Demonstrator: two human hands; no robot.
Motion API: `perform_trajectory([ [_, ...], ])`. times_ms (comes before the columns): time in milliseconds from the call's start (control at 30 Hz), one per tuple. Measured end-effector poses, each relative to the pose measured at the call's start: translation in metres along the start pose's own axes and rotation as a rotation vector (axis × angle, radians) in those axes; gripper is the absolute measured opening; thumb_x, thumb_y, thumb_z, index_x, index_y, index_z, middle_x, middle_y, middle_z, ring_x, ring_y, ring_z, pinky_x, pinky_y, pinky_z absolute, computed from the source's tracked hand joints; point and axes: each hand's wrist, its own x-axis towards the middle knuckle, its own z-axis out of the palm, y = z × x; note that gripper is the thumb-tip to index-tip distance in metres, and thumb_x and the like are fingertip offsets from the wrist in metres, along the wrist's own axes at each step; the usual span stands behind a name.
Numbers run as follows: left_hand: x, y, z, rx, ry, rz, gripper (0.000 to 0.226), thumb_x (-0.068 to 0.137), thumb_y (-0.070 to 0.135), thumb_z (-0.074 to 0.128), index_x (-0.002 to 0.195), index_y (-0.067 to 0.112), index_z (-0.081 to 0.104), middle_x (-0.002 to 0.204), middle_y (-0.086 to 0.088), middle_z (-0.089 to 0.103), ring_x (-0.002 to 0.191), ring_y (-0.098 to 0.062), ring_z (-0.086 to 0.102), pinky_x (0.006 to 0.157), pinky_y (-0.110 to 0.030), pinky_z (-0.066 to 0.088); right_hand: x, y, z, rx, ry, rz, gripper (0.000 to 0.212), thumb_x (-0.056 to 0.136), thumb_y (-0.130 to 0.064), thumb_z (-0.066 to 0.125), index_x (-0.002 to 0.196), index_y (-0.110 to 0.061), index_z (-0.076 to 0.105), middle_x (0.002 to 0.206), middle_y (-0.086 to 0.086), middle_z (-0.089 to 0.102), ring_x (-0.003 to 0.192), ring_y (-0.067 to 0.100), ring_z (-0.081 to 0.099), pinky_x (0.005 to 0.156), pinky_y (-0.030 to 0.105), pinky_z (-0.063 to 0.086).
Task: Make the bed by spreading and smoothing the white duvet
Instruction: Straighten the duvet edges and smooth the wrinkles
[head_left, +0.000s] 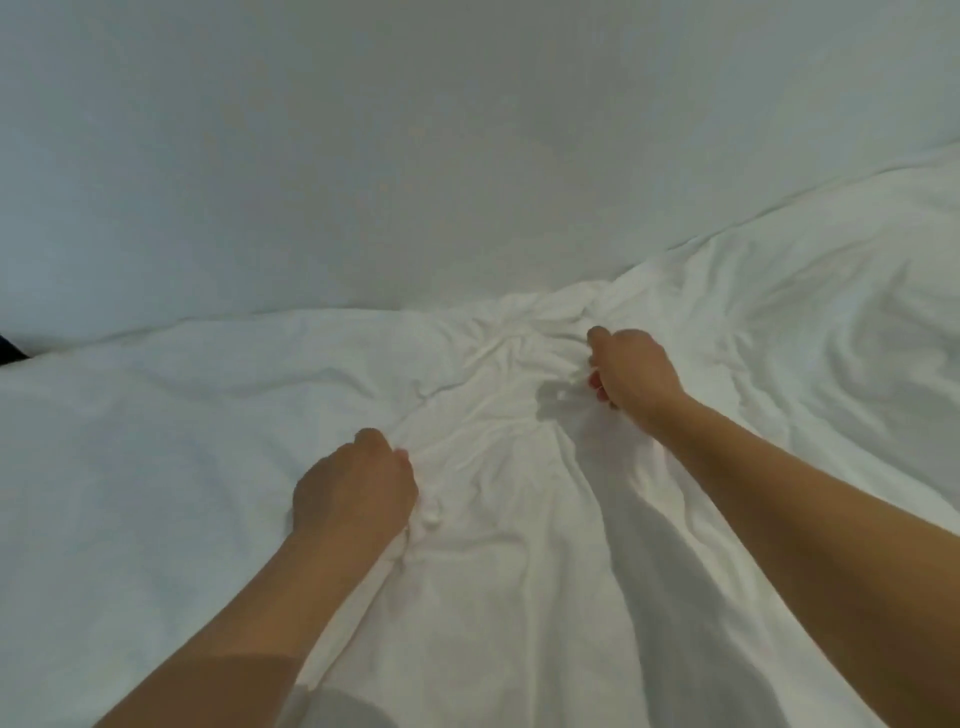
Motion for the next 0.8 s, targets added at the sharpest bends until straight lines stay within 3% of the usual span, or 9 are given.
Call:
perform_trajectory([
  [67, -0.004, -0.002, -0.020, -0.166, -0.022, 0.014, 0.038, 0.103, 0.039, 0.028, 0.088, 0.013, 0.052, 0.104, -0.011, 0.065, 0.090, -0.028, 0.059, 0.074, -0.032, 0.043, -0.016, -0.038, 0.028, 0.174, -0.299, 0.259, 0.057, 0.091, -0.060, 0.040, 0.083, -0.006, 0.058, 0.072, 0.014, 0.066, 0.053, 0.027, 0.061, 0.050, 0.027, 0.051],
  [133, 0.002, -0.002, -0.057, -0.116, 0.123, 0.101, 0.041, 0.103, 0.042, 0.026, 0.082, 0.016, 0.048, 0.097, -0.011, 0.066, 0.081, -0.028, 0.057, 0.069, -0.033, 0.041, -0.026, -0.058, 0.056, 0.212, -0.432, 0.371, 0.039, 0.096, -0.040, 0.048, 0.073, -0.008, 0.055, 0.066, 0.010, 0.058, 0.050, 0.022, 0.053, 0.053, 0.023, 0.045],
  [200, 0.021, -0.006, -0.101, 0.063, 0.331, 0.239, 0.042, 0.103, 0.046, 0.024, 0.086, 0.017, 0.048, 0.089, -0.012, 0.065, 0.077, -0.033, 0.059, 0.065, -0.034, 0.035, -0.019, -0.077, 0.068, 0.218, -0.314, 0.258, 0.026, 0.092, -0.009, 0.052, 0.065, -0.007, 0.052, 0.068, 0.009, 0.054, 0.063, 0.024, 0.055, 0.065, 0.031, 0.046],
  [300, 0.068, -0.026, -0.149, 0.205, 0.565, 0.399, 0.044, 0.103, 0.047, 0.025, 0.091, 0.013, 0.051, 0.076, -0.015, 0.064, 0.070, -0.038, 0.065, 0.059, -0.036, 0.034, -0.002, -0.110, 0.057, 0.125, 0.142, -0.108, 0.023, 0.097, -0.016, 0.045, 0.087, 0.002, 0.056, 0.087, 0.010, 0.056, 0.086, 0.029, 0.053, 0.073, 0.033, 0.034],
  [367, 0.104, -0.044, -0.142, 0.224, 0.615, 0.416, 0.042, 0.102, 0.046, 0.031, 0.089, 0.012, 0.050, 0.067, -0.015, 0.061, 0.058, -0.037, 0.063, 0.052, -0.036, 0.037, -0.003, -0.108, 0.070, 0.168, 0.090, -0.299, 0.025, 0.100, -0.022, 0.042, 0.101, -0.002, 0.057, 0.098, 0.011, 0.059, 0.094, 0.029, 0.055, 0.073, 0.032, 0.031],
  [433, 0.124, -0.060, -0.090, 0.233, 0.518, 0.356, 0.039, 0.100, 0.044, 0.036, 0.092, 0.009, 0.052, 0.065, -0.015, 0.059, 0.054, -0.036, 0.062, 0.049, -0.037, 0.041, -0.025, -0.069, 0.121, -0.054, -0.116, -0.398, 0.037, 0.102, -0.030, 0.037, 0.129, -0.010, 0.053, 0.130, 0.009, 0.056, 0.123, 0.027, 0.050, 0.098, 0.030, 0.033],
  [500, 0.123, -0.068, -0.017, 0.167, 0.394, 0.245, 0.040, 0.101, 0.044, 0.033, 0.094, 0.009, 0.051, 0.067, -0.013, 0.058, 0.055, -0.035, 0.061, 0.047, -0.039, 0.046, -0.048, -0.022, 0.172, -0.331, -0.072, -0.523, 0.055, 0.099, -0.036, 0.031, 0.149, -0.012, 0.037, 0.154, 0.006, 0.037, 0.143, 0.021, 0.031, 0.119, 0.033, 0.014],
  [633, 0.137, -0.081, 0.052, -0.066, 0.464, 0.038, 0.034, 0.103, 0.037, 0.032, 0.082, 0.013, 0.043, 0.066, -0.014, 0.056, 0.057, -0.036, 0.056, 0.048, -0.038, 0.039, -0.035, -0.011, 0.208, -0.373, 0.142, -0.586, 0.064, 0.089, -0.035, 0.038, 0.147, -0.009, 0.040, 0.151, 0.007, 0.040, 0.143, 0.023, 0.031, 0.120, 0.043, 0.018],
  [800, 0.166, -0.086, 0.051, -0.080, 0.499, 0.093, 0.032, 0.102, 0.032, 0.034, 0.079, 0.013, 0.045, 0.060, -0.014, 0.054, 0.052, -0.036, 0.055, 0.043, -0.037, 0.037, -0.021, -0.022, 0.211, -0.378, 0.186, -0.590, 0.064, 0.085, -0.032, 0.041, 0.144, -0.008, 0.045, 0.149, 0.009, 0.044, 0.141, 0.024, 0.034, 0.119, 0.044, 0.020],
])
